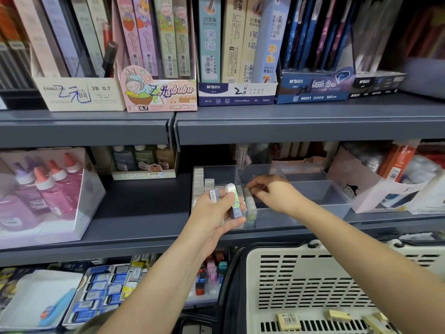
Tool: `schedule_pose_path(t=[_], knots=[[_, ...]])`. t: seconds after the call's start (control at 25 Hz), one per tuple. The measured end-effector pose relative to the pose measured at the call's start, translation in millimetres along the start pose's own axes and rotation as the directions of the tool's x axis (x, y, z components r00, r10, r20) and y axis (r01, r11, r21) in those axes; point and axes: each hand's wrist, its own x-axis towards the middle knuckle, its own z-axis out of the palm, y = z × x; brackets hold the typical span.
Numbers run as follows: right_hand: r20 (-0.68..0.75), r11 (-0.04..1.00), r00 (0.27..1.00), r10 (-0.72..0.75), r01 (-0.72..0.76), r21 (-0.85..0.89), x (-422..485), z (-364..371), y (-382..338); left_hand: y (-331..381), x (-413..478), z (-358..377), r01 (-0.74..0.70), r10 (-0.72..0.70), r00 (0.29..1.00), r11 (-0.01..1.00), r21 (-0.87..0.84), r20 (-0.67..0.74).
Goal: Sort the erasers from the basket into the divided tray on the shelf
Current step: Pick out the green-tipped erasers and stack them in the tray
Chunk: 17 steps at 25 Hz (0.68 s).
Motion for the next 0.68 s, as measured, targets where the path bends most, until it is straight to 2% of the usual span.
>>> schedule_pose_path(t=[0.12, 0.2, 0.28, 0.44, 0.56, 0.6, 0.68], knots=[[-0.073, 0.995, 0.993, -0.097, 0.097, 0.008, -13.9, -8.1, -6.8, -1.4, 0.8, -1.8, -0.019, 0.019, 1.0, 1.0, 0.024, -0.002], [-0.129, 0.972, 0.978, -0.165, 0.183, 0.148, -30.7, -9.5, -15.6, -1.5, 0.6, -2.2, -0.051, 0.051, 0.999, 0.998, 0.024, 0.005], [-0.119, 0.949, 0.972, -0.201, 0.223, 0.222, -46.5, -6.8, -25.9, -2.1, -0.6, -1.8, -0.085, 0.083, 0.996, 0.995, 0.049, 0.032], [-0.16, 0.921, 0.983, -0.085, 0.139, 0.365, -53.5, -10.1, -31.7, -3.2, -4.4, 1.5, -0.129, 0.118, 0.987, 0.986, 0.109, 0.106], [-0.07, 0.9, 0.994, -0.087, 0.109, 0.422, -50.9, -23.5, -34.8, -4.7, -7.3, 2.1, -0.159, 0.133, 0.981, 0.967, 0.199, 0.139], [-0.038, 0.902, 0.994, -0.106, 0.113, 0.416, -49.5, -30.4, -36.0, -4.9, -7.6, 2.4, -0.165, 0.138, 0.981, 0.962, 0.216, 0.133], [-0.064, 0.899, 0.992, -0.104, 0.122, 0.421, -44.3, -47.5, -32.7, -2.4, -7.1, 2.1, -0.177, 0.166, 0.984, 0.954, 0.241, 0.067]])
